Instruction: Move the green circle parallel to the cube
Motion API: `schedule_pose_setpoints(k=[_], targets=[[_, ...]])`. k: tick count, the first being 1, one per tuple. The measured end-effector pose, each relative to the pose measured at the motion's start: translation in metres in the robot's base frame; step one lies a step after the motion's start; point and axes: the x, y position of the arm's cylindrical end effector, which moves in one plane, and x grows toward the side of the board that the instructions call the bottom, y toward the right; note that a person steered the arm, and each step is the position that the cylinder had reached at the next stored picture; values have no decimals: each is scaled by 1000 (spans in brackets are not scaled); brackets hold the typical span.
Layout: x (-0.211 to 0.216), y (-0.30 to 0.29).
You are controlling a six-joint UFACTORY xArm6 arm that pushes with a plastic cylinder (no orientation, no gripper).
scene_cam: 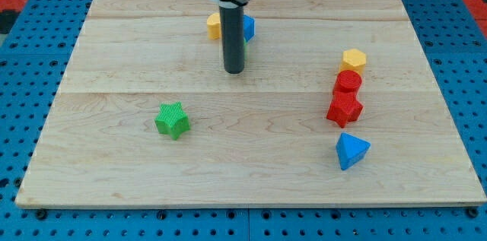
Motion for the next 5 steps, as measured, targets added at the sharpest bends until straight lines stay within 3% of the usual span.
schedule_pose_setpoints(k=[2,4,5], targets=[[-24,-70],[-41,94],[-44,42]])
